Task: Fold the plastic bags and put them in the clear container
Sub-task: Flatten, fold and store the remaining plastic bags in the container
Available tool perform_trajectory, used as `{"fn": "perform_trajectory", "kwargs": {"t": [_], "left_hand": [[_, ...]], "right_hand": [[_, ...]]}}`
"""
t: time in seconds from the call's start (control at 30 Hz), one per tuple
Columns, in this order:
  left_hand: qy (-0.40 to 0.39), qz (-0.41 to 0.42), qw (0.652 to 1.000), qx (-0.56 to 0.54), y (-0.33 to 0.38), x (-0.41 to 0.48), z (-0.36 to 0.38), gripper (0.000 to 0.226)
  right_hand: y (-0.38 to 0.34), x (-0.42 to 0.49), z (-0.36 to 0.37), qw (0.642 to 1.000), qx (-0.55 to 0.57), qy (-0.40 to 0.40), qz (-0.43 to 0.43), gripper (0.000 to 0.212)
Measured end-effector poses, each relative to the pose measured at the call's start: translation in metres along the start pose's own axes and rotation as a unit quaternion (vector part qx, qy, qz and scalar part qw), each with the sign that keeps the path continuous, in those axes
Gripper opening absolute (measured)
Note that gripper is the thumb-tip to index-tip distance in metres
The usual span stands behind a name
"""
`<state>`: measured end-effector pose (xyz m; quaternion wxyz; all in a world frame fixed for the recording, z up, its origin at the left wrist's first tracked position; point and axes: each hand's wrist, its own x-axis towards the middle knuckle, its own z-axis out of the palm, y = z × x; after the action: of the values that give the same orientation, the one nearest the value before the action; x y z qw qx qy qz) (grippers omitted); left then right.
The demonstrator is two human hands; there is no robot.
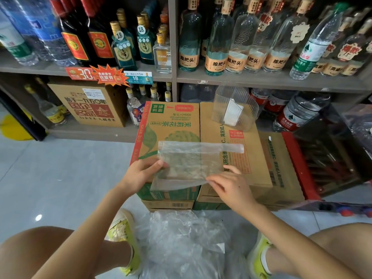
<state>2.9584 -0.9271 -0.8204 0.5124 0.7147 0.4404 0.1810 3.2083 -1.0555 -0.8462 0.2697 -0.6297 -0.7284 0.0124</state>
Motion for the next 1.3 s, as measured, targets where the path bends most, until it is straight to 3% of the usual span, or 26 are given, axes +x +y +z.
{"fn": "perform_trajectory", "kwargs": {"t": [0.1,0.17,0.2,0.27,0.33,0.43,0.6,0.73,0.8,0.9,1.07,1.17,1.23,1.3], "left_hand": [[0.007,0.02,1.0,-0.022,0.0,-0.012,0.0,0.067],[0.033,0.012,0.999,-0.035,0.003,-0.009,-0.003,0.078],[0.044,0.007,0.999,-0.026,0.005,-0.007,-0.003,0.072],[0.077,-0.013,0.996,0.044,0.007,0.003,0.001,0.041],[0.125,-0.015,0.983,0.132,0.008,0.017,0.006,0.03],[0.182,-0.029,0.964,0.19,0.005,0.034,0.013,0.031],[0.206,-0.043,0.952,0.223,-0.002,0.049,0.018,0.033],[0.295,0.04,0.882,0.365,-0.006,0.048,0.024,0.035],[0.262,0.105,0.871,0.403,-0.006,0.05,0.032,0.039],[0.138,0.196,0.877,0.415,-0.006,0.055,0.047,0.044],[0.058,0.149,0.891,0.424,-0.016,0.062,0.059,0.06],[0.048,0.13,0.893,0.428,-0.017,0.063,0.06,0.07],[0.045,0.119,0.892,0.433,-0.017,0.063,0.061,0.079],[0.033,0.111,0.887,0.447,-0.017,0.063,0.062,0.089]], "right_hand": [[-0.006,0.018,-0.019,0.972,0.122,-0.088,0.179,0.018],[-0.003,0.037,-0.026,0.95,0.17,-0.121,0.232,0.013],[0.0,0.048,-0.028,0.945,0.176,-0.13,0.244,0.011],[0.006,0.07,-0.028,0.946,0.144,-0.155,0.248,0.014],[0.014,0.088,-0.023,0.946,0.103,-0.179,0.251,0.016],[0.024,0.107,-0.012,0.946,0.035,-0.195,0.256,0.021],[0.028,0.117,-0.005,0.943,-0.025,-0.211,0.257,0.023],[0.03,0.116,-0.002,0.941,-0.024,-0.222,0.254,0.026],[0.033,0.116,0.001,0.945,-0.029,-0.21,0.25,0.027],[0.036,0.116,0.005,0.95,-0.036,-0.19,0.245,0.028],[0.03,0.115,-0.003,0.949,-0.046,-0.195,0.244,0.025],[0.017,0.102,-0.003,0.958,-0.177,-0.115,0.196,0.033],[0.001,0.09,0.01,0.967,-0.2,-0.061,0.148,0.04],[-0.013,0.08,0.03,0.973,-0.173,-0.108,0.103,0.045]]}}
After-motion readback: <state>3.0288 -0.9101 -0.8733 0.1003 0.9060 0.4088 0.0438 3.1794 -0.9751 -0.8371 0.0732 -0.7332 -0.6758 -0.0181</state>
